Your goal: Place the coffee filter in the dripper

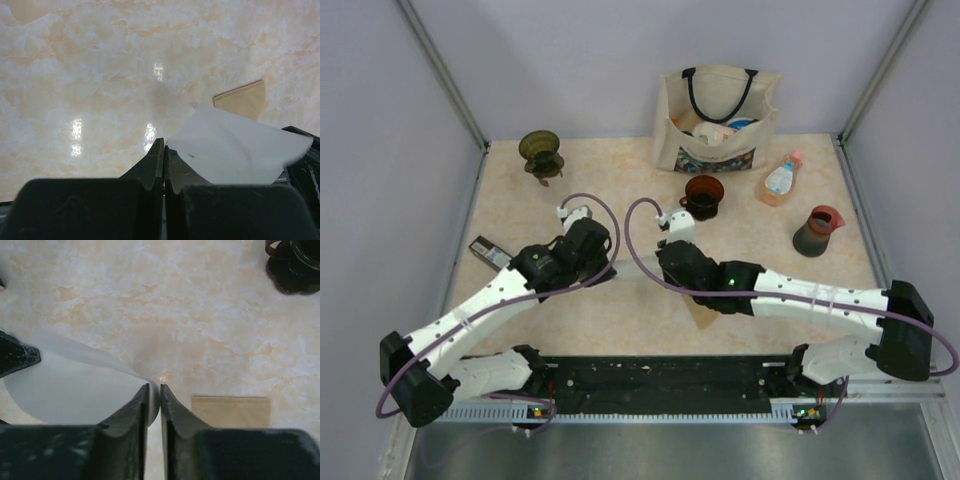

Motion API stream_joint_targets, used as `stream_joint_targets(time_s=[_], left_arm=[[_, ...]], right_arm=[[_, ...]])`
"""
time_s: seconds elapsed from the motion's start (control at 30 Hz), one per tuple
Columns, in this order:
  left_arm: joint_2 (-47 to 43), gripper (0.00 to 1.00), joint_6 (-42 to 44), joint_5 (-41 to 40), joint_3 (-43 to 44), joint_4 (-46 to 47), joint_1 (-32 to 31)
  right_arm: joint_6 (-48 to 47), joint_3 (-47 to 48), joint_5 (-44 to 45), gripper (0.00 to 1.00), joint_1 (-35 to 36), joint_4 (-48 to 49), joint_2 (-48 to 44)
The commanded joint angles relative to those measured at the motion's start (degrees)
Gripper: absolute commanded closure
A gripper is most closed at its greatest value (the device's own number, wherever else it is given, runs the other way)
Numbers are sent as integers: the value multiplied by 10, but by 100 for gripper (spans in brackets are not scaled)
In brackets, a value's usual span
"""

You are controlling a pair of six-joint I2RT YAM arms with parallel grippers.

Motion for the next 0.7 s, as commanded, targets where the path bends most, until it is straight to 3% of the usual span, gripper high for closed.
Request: stream_joint_targets(time_s=[0.0,0.13,0.33,0.5,0.67], left_arm=[[-1,100,19,-15,41,-8,0],[6,100,27,-56,65,-11,1],[45,100,75,-98,194,-58,49],[113,100,152,-36,353,-46,179],[223,100,188,-21,516,-67,278]], right_arm=[[-29,10,-11,75,-6,42,-41],[-56,-2,-24,36,-6,93,-81],[-67,-71,43,1,-8,163,-196],[-101,-122,113,1,-18,179,-282],[-118,-148,146,1,-27,174,-302]])
